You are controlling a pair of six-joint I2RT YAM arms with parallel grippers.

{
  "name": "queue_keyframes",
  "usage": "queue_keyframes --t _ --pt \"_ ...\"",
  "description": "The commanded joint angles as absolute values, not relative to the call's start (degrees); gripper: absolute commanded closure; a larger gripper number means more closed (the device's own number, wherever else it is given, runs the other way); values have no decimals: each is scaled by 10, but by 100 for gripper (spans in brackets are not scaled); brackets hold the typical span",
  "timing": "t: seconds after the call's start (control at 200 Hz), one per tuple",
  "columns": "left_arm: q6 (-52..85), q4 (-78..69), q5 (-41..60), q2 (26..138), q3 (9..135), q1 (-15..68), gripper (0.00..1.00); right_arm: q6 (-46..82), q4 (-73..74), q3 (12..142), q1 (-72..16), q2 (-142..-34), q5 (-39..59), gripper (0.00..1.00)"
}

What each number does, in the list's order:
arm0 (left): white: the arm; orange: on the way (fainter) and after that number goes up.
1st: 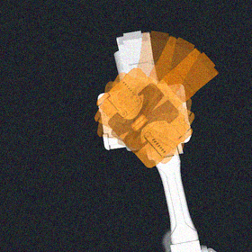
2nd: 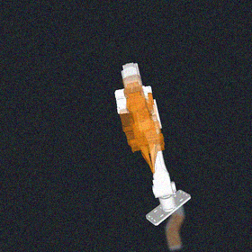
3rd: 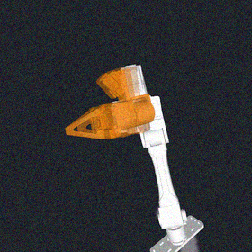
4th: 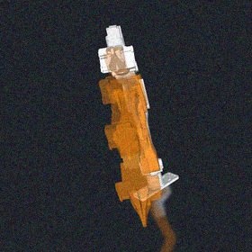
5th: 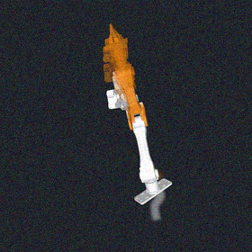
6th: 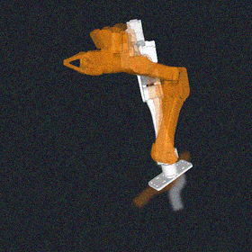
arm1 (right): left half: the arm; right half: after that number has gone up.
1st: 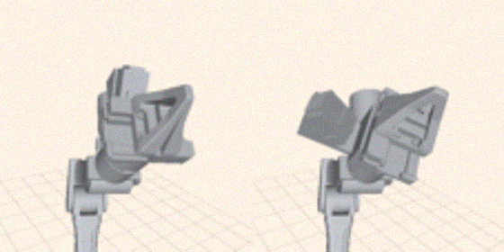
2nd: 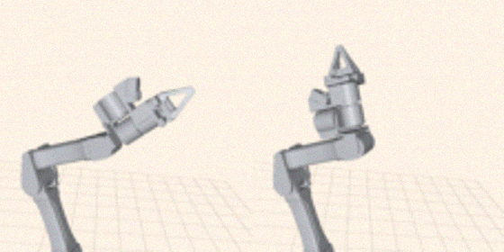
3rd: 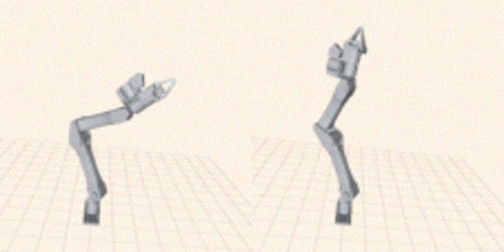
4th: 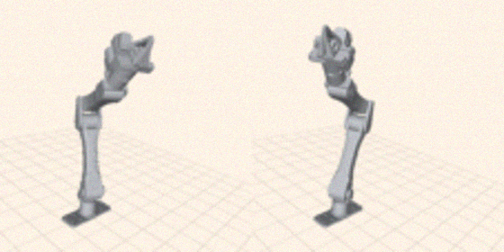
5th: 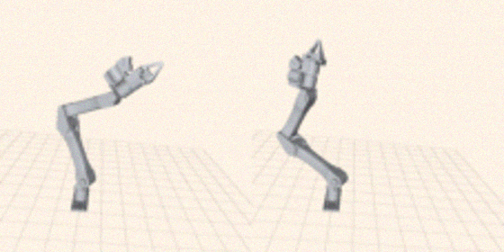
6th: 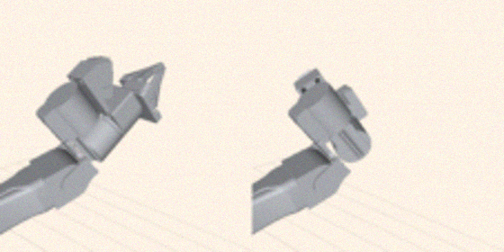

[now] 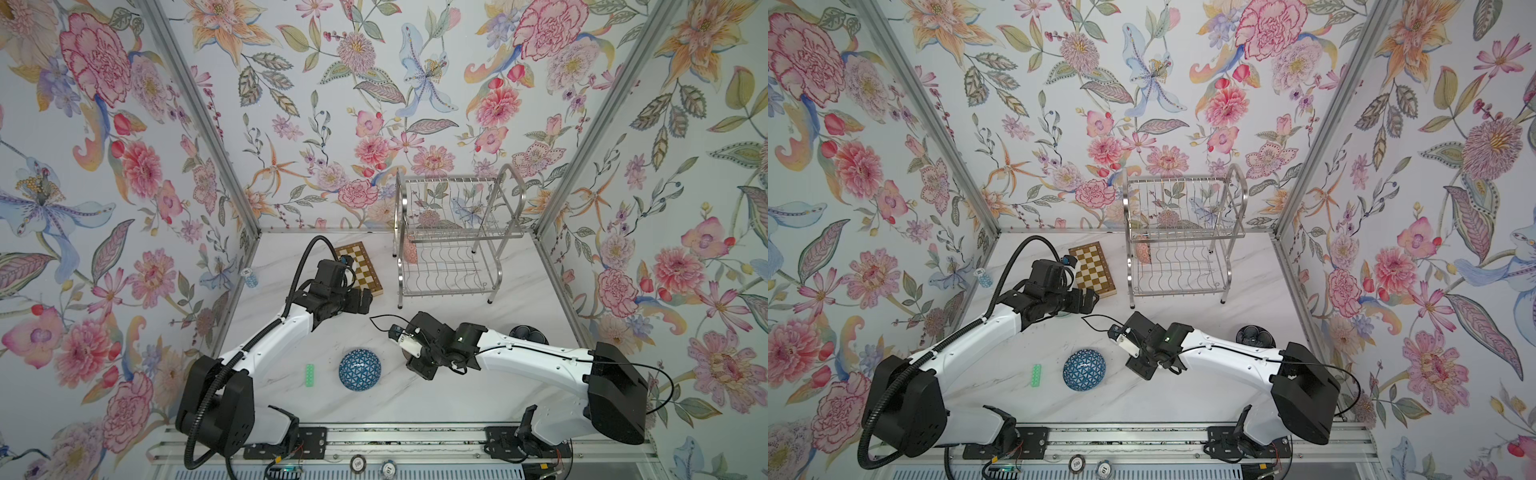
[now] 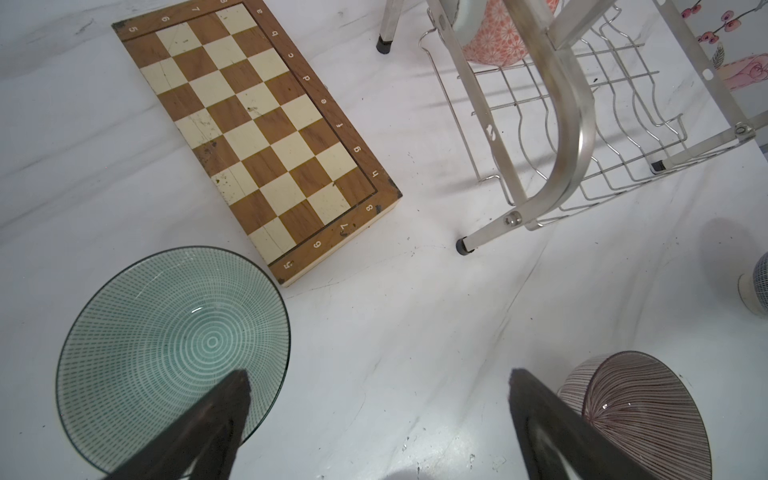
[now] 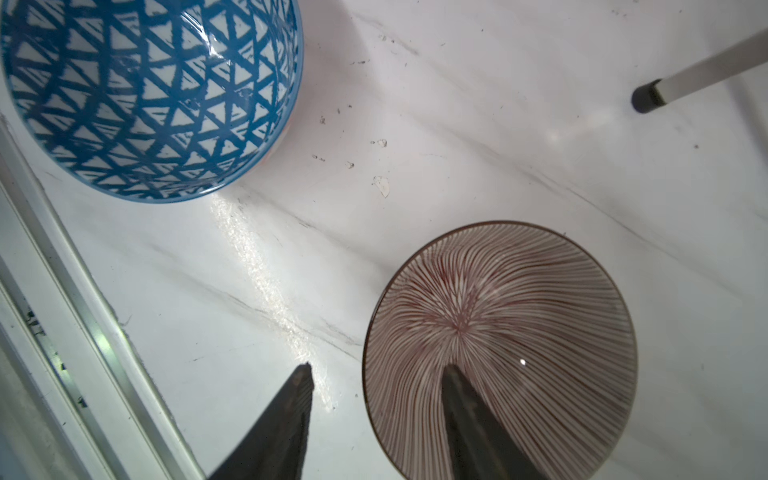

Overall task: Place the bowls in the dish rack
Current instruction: 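Lower the open right gripper onto the pink-striped bowl rim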

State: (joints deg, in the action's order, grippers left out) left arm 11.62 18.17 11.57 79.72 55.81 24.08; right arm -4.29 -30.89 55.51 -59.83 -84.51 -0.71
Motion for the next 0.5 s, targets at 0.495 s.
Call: queue_keyframes --t 0.495 --pt "121 210 50 793 579 241 1 -37 -359 596 -610 -904 -44 62"
